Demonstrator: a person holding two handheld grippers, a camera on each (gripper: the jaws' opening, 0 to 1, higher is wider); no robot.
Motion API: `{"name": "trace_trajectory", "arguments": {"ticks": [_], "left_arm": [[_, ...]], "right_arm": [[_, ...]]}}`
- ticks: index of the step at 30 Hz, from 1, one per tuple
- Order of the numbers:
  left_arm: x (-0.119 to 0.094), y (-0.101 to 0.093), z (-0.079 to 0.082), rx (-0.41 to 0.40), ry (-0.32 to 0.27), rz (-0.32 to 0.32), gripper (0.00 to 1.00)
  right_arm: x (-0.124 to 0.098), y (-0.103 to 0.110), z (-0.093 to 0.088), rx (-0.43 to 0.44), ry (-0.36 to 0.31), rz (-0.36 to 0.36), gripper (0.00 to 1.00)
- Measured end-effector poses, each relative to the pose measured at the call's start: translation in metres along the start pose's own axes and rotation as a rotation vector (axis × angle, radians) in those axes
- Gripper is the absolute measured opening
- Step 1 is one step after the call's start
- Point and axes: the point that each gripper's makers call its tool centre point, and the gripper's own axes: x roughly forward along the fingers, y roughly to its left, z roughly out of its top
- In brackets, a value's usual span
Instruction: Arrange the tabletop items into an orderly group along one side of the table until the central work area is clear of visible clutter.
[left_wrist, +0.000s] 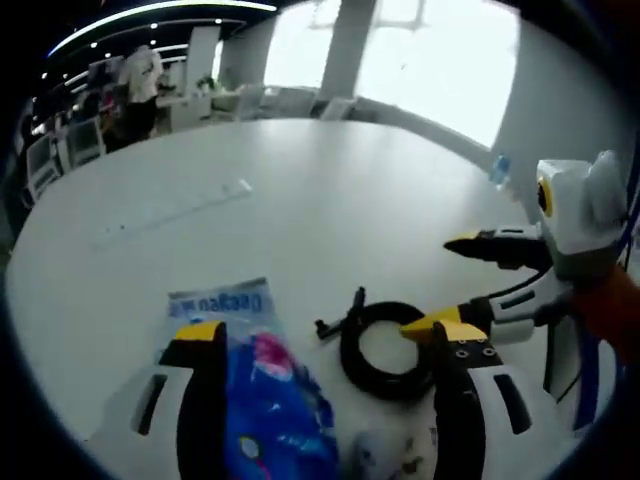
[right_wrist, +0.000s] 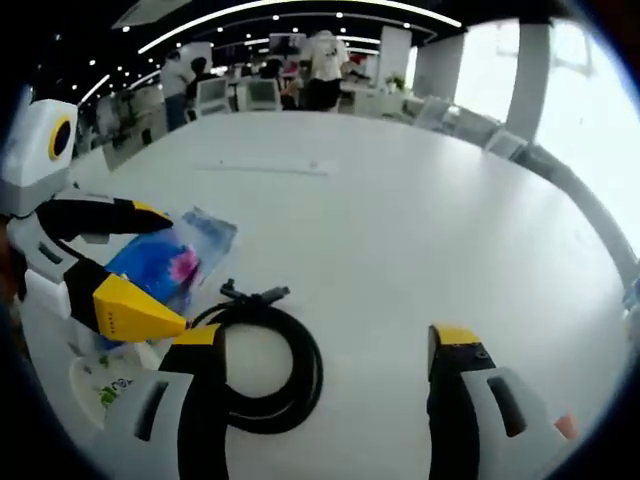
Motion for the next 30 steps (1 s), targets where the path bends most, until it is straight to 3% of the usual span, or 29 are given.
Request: {"name": "trace_trajectory", "arguments": {"ticks": [3, 11, 30], "left_arm": [[-0.006, -0.003, 0.007, 0.013, -0.029, -0.024, 0.88], [-0.031, 0.006, 0.009, 0.046, -0.041, -0.049, 0.91], [-0.08, 0.02, -0.005, 0.046, -0.057, -0.053, 0.91]], "right_arm": [[-0.002, 0.003, 0.003, -0.004, -0.012, 0.009, 0.83], [-0.009, 0.01, 0.008, -0.014, -0.033, 0.021, 0.82], [-0.028, 0.038, 0.024, -0.06, -0.086, 0.059, 0.82]]}}
